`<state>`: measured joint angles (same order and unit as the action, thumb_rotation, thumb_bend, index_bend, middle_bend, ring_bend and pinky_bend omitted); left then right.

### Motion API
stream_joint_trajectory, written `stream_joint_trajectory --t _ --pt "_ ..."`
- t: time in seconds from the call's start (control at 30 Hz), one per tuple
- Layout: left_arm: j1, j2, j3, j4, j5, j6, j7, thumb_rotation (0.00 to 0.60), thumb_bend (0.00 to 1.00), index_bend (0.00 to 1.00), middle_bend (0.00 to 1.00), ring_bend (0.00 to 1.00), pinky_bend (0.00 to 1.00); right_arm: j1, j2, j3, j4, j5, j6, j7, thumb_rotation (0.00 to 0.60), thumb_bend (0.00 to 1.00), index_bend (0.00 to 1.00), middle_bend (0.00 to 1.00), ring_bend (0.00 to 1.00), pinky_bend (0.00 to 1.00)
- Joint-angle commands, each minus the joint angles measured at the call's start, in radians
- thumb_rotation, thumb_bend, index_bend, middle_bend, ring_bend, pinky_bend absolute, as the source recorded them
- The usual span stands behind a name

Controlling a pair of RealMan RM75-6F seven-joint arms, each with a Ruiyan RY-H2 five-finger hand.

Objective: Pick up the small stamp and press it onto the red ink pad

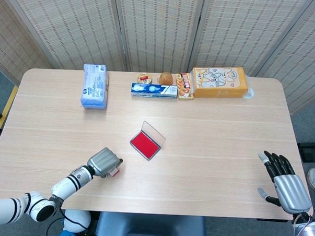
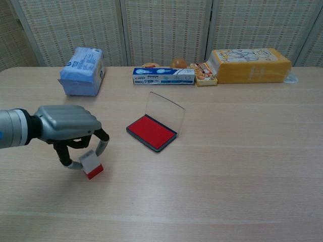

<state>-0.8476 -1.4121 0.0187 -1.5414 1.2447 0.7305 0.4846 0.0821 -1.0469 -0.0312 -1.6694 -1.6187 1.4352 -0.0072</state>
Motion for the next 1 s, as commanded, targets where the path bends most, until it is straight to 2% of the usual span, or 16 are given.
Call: stream_joint_trajectory --t 0.03,0.47,0.8,1.0 --pt "-0.004 0.002 0.001 -0.009 -0.014 -0.002 0.011 0.6 0.29 0.52 1.0 1.0 0.94 -0.001 0.0 0.0 0.001 -0.001 0.002 0.002 0.6 0.25 0.0 0.0 0.0 0.0" --pt "-0.031 0.059 -0.002 -0.094 -0.124 -0.025 0.051 0.6 0.29 0.63 1.0 1.0 0.94 0.0 0.005 0.002 0.003 0.0 0.002 0.014 0.6 0.25 0.0 0.0 0.0 0.0" --pt "-0.097 0.175 -0.043 -0.184 -0.267 -0.045 0.055 0.6 0.32 0.7 1.0 1.0 0.94 0.015 0.014 0.015 0.004 0.032 -0.026 0.038 0.6 0.25 0.0 0.0 0.0 0.0" --pt "-0.16 0.185 -0.076 -0.193 -0.351 -0.053 0.063 0.6 0.32 0.7 1.0 1.0 0.94 0.012 0.02 0.015 0.006 0.022 -0.012 0.06 0.6 0.25 0.0 0.0 0.0 0.0"
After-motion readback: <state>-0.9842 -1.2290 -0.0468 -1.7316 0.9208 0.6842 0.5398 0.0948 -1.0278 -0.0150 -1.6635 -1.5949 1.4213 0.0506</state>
